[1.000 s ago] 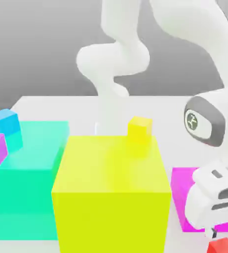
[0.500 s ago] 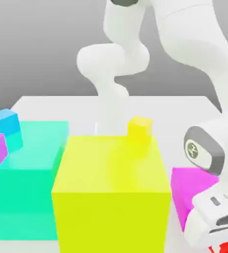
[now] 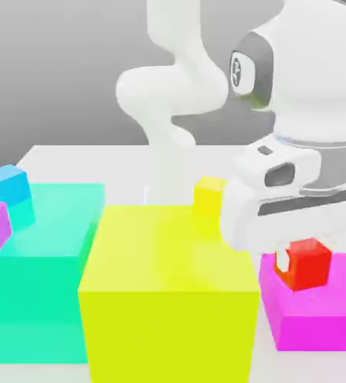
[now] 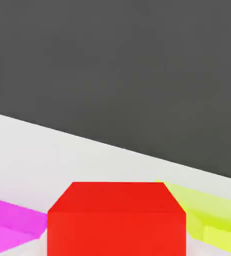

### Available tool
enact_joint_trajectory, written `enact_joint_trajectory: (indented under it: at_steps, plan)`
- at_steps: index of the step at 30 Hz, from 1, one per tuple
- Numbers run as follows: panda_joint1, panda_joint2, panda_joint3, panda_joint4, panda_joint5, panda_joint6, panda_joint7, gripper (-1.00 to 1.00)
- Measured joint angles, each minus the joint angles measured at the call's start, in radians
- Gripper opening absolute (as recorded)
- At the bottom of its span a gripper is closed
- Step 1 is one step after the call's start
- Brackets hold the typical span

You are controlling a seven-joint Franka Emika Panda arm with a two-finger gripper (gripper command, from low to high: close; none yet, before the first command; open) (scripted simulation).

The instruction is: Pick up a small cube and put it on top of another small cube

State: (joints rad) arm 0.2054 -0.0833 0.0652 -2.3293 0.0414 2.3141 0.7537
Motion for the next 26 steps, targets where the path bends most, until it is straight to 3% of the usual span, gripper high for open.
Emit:
enact_joint_trajectory:
  at_steps: [17, 22, 23, 26]
  plan:
    - [-0.054, -0.609, -0.045, -0.296, -0.032, -0.344, -0.113, -1.00]
    - [-0.046, -0.582, -0.026, -0.436, -0.006, -0.214, -0.120, -1.00]
    - [-0.047, -0.573, -0.024, -0.456, -0.005, -0.185, -0.122, 1.00]
    - [-0.047, -0.573, -0.024, -0.456, -0.005, -0.185, -0.122, 1.00]
